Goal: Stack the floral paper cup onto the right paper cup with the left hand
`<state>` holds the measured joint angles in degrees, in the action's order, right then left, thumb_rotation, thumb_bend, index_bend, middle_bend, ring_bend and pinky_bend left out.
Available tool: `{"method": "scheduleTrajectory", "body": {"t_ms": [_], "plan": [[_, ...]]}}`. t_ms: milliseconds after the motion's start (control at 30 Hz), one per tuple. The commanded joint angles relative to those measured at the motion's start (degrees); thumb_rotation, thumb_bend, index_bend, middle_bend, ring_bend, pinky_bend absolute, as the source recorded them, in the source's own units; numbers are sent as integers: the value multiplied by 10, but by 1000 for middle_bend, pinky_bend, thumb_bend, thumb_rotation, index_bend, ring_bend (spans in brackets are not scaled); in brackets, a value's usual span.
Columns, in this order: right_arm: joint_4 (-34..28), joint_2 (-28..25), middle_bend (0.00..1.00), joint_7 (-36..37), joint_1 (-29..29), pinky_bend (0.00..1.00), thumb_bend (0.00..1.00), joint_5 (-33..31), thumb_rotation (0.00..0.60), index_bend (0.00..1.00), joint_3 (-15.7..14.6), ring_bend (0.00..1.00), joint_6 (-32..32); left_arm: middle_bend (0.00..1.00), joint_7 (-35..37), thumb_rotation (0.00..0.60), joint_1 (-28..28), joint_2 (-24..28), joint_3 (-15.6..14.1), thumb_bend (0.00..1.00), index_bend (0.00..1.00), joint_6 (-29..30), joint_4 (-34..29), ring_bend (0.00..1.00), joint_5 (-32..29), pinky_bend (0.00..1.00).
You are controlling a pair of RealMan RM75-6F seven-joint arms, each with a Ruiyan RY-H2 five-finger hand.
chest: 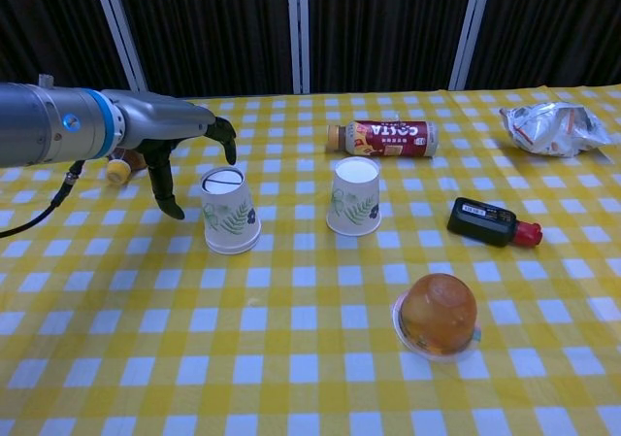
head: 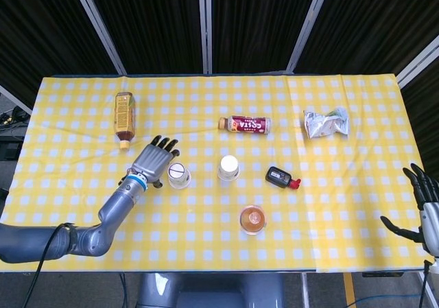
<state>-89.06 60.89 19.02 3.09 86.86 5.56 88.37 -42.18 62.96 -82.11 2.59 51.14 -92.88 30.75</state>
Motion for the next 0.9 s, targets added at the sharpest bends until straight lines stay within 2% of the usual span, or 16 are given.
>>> {"method": "scheduleTrajectory", "body": {"t_ms": [33, 133, 300, 367, 667, 900], "plan": [[0, 0, 0, 1, 0, 0, 56, -1, 600, 70, 0, 0, -1, 0, -2, 600, 6, -19, 0, 122, 238, -3, 17, 0, -6, 0], [0, -1, 0, 3, 0, 0, 55, 0, 600, 69, 0, 0, -1, 0, -2, 600, 8, -32, 0, 170, 282, 1, 28, 0, -3, 0], [-1, -1, 0, 5, 0, 0, 55, 4, 600, 69, -2, 0, 1, 0, 2, 600, 7, -50, 2, 333, 429, 6, 42, 0, 4, 0], [-2, -2, 0, 6, 0, 0, 55, 6, 600, 70, -3, 0, 0, 0, 4, 600, 5, -54, 2, 359, 458, 9, 45, 0, 7, 0], [-3, -2, 0, 4, -1, 0, 54, 7, 600, 70, -3, 0, 2, 0, 28, 600, -6, -42, 17, 361, 485, 32, 30, 0, 45, 0], [-2, -1, 0, 5, -1, 0, 55, 4, 600, 70, -1, 0, 2, 0, 53, 600, -8, 15, 60, 362, 482, 65, -37, 0, 90, 0]]}}
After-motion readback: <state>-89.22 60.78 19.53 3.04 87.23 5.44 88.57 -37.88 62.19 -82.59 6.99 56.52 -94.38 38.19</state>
